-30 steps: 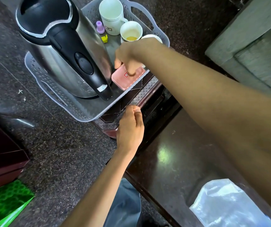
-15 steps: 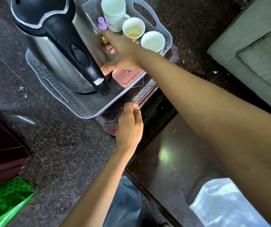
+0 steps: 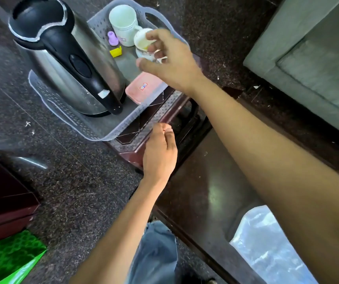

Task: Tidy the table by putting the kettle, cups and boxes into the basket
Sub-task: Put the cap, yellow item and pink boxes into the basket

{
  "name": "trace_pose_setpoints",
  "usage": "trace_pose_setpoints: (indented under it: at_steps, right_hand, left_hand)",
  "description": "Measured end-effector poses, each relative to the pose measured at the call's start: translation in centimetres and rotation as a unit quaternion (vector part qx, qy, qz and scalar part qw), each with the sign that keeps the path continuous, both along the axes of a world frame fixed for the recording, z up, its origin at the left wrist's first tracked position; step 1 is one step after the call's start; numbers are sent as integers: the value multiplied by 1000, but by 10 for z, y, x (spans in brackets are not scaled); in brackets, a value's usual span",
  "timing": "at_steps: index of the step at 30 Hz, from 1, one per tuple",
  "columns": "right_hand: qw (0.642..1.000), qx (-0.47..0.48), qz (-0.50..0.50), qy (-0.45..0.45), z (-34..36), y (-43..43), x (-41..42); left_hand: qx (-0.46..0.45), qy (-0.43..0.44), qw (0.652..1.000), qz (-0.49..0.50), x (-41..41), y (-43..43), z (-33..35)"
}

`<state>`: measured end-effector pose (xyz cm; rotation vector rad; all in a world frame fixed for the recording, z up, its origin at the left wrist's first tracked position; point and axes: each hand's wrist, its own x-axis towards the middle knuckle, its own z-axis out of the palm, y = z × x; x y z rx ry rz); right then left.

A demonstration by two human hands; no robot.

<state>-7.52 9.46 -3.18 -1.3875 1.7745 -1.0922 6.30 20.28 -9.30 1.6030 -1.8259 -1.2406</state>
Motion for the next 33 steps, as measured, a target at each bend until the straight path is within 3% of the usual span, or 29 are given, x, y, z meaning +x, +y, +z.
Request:
trace_pose_setpoints:
  at_steps: [6, 12, 21, 25, 28, 33]
  right_hand:
    - [984, -26, -165, -66, 14, 131, -36]
    - [948, 42, -314, -41, -11, 288, -56]
    - [882, 135, -449, 35, -57, 510, -54]
    - [832, 202, -502, 122, -74, 584, -52]
    - [775, 318, -509, 198, -84, 630, -49]
    - [693, 462, -521, 187, -102, 685, -46]
  left_hand:
    - [-8, 3, 999, -33, -26, 53, 20]
    - [-11, -3, 995, -96, -61, 133, 23]
    - [12, -20, 976, -218, -112, 297, 8]
    - [24, -51, 964, -260, -123, 353, -8]
    - [46, -70, 956, -282, -124, 382, -20]
    - [37, -82, 947, -309, -124, 406, -25]
